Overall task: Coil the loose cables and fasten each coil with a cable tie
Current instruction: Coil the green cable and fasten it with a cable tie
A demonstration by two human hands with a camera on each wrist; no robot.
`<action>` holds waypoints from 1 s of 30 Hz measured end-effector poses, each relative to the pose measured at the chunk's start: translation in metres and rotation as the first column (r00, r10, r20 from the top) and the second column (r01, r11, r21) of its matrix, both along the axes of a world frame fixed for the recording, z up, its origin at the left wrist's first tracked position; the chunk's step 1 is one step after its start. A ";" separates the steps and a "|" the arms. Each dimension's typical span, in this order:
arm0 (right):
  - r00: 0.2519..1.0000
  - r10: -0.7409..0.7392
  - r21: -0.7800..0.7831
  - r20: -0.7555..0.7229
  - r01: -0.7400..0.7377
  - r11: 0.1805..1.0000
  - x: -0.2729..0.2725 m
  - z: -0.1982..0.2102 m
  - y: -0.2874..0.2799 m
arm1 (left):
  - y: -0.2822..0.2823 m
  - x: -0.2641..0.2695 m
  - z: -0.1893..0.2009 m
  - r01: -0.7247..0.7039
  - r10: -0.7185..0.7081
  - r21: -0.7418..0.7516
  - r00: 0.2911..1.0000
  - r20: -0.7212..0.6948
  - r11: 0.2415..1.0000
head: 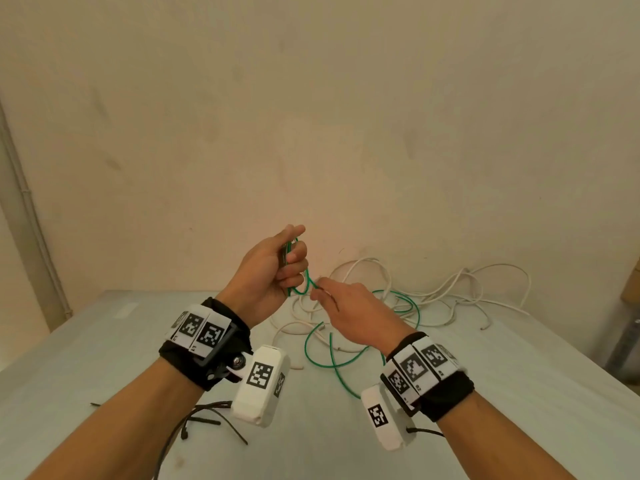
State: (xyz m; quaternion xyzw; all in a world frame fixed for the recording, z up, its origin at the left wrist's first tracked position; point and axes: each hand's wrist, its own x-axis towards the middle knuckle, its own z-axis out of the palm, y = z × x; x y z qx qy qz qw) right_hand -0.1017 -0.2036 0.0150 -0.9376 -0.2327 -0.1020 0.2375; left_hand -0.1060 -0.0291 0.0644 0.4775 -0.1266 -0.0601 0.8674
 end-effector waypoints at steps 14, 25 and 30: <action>0.992 0.077 -0.156 0.099 -0.061 0.986 -0.021 0.035 -0.004 | 0.004 0.009 -0.015 -0.286 -0.174 0.725 0.856 0.487 0.627; 0.997 0.081 -0.171 0.009 -0.079 0.982 -0.029 0.029 -0.009 | -0.001 0.007 -0.010 -0.285 0.104 0.356 0.887 0.449 0.890; 0.986 0.150 0.051 -0.066 -0.147 0.988 -0.030 0.038 -0.010 | -0.004 -0.006 -0.010 -0.343 -0.029 0.611 0.857 0.514 0.714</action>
